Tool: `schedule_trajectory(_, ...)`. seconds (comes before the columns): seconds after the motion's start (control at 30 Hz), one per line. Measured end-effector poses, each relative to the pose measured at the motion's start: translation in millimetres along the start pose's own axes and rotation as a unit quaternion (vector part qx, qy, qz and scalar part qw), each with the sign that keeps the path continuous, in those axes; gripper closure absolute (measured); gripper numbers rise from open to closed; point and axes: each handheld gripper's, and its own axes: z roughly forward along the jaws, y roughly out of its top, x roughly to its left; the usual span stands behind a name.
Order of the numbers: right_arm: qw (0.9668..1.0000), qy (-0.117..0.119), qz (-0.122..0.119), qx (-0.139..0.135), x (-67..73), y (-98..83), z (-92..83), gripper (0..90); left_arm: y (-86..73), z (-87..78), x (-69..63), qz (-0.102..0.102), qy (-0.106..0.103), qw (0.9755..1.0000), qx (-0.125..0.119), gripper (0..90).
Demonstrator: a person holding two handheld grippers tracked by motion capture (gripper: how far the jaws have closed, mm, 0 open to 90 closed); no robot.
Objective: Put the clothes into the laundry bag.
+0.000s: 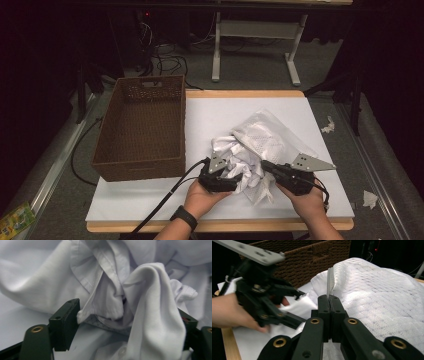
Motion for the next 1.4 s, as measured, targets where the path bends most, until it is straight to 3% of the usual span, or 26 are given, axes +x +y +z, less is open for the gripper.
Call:
schedule_trajectory(0.1, 1.0, 0.0, 0.003, 0.003, 0.3, -0.1, 1.3, 90.0, -1.2, -24.0, 0.4, 0.013, 0.008, 0.9997, -0.018, 21.4)
schedule_trajectory(0.23, 1.0, 0.0, -0.001, 0.004, 1.5, 0.4, 2.5, 90.0, -10.5, -55.8, 4.5, 0.013, 0.004, 0.999, -0.042, 20.8)
schedule_trajectory(0.4, 1.0, 0.002, -0.006, 0.005, 3.7, 0.2, 3.6, 90.0, -33.2, -74.8, 8.4, 0.002, 0.01, 0.9988, -0.047, 20.7)
schedule_trajectory(0.47, 1.0, 0.001, -0.005, 0.008, 4.6, 0.4, 3.7, 90.0, -35.9, -76.5, 7.5, 0.004, 0.011, 0.9991, -0.041, 21.9)
schedule_trajectory(0.6, 1.0, 0.001, -0.001, 0.009, 5.6, -0.6, 4.3, 90.0, -39.4, -76.0, 5.3, -0.012, -0.001, 0.9993, -0.035, 24.7)
schedule_trajectory(0.7, 1.0, 0.004, -0.004, 0.006, 4.9, -1.2, 4.3, 90.0, -44.3, -69.0, 3.7, -0.018, -0.029, 0.9994, 0.008, 26.8)
schedule_trajectory(0.77, 1.0, 0.004, -0.001, 0.007, 4.3, -1.5, 3.8, 90.0, -46.6, -62.2, 2.8, -0.025, -0.05, 0.9976, 0.041, 28.1)
schedule_trajectory(0.83, 1.0, 0.005, -0.004, 0.006, 3.1, -1.9, 3.6, 90.0, -49.0, -57.4, 0.1, -0.029, -0.061, 0.9959, 0.06, 30.0)
schedule_trajectory(0.9, 1.0, 0.005, 0.0, 0.007, 3.1, -2.0, 3.3, 90.0, -52.0, -51.7, -6.3, -0.018, -0.069, 0.9945, 0.076, 31.6)
schedule_trajectory(1.03, 1.0, 0.006, 0.0, 0.006, 2.4, -1.7, 3.8, 90.0, -53.9, -48.7, -15.1, 0.005, -0.05, 0.9956, 0.079, 37.5)
schedule_trajectory(1.17, 1.0, 0.005, 0.0, 0.007, 2.7, -1.7, 4.2, 90.0, -56.2, -49.8, -17.1, 0.019, -0.032, 0.9966, 0.073, 52.8)
schedule_trajectory(1.4, 1.0, 0.004, -0.001, 0.006, 3.2, -1.3, 4.1, 90.0, -55.7, -51.1, -19.5, 0.009, -0.031, 0.9968, 0.073, 78.8)
